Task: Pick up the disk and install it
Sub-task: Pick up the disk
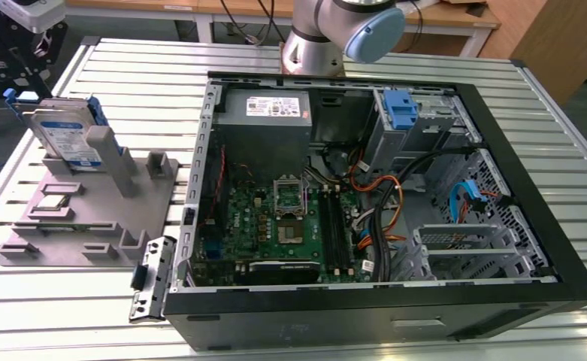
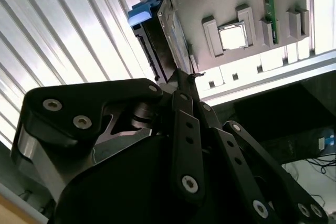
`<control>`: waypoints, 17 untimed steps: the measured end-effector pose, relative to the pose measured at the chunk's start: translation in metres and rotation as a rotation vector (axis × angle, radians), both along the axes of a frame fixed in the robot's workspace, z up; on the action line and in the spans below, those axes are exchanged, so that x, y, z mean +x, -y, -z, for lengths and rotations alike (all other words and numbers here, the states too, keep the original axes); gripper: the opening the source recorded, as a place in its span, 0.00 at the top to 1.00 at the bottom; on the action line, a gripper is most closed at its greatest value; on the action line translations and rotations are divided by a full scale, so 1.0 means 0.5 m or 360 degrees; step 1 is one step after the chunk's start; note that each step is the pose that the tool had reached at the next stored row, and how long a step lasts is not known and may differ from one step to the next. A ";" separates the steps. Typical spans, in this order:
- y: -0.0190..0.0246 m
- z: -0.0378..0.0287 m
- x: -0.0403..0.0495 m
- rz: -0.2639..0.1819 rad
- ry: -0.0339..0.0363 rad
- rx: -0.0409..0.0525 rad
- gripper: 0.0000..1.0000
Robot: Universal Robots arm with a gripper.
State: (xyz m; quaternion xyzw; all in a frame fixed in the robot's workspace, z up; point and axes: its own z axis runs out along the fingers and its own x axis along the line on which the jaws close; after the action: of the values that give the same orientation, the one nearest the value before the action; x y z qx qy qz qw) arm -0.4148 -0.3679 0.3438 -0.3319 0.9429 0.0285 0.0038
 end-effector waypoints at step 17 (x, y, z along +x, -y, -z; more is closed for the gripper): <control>0.0000 0.001 0.000 -0.0491 0.0000 0.0000 0.90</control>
State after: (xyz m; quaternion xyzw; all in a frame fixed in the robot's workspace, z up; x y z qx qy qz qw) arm -0.4149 -0.3679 0.3431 -0.4728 0.8807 0.0287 -0.0007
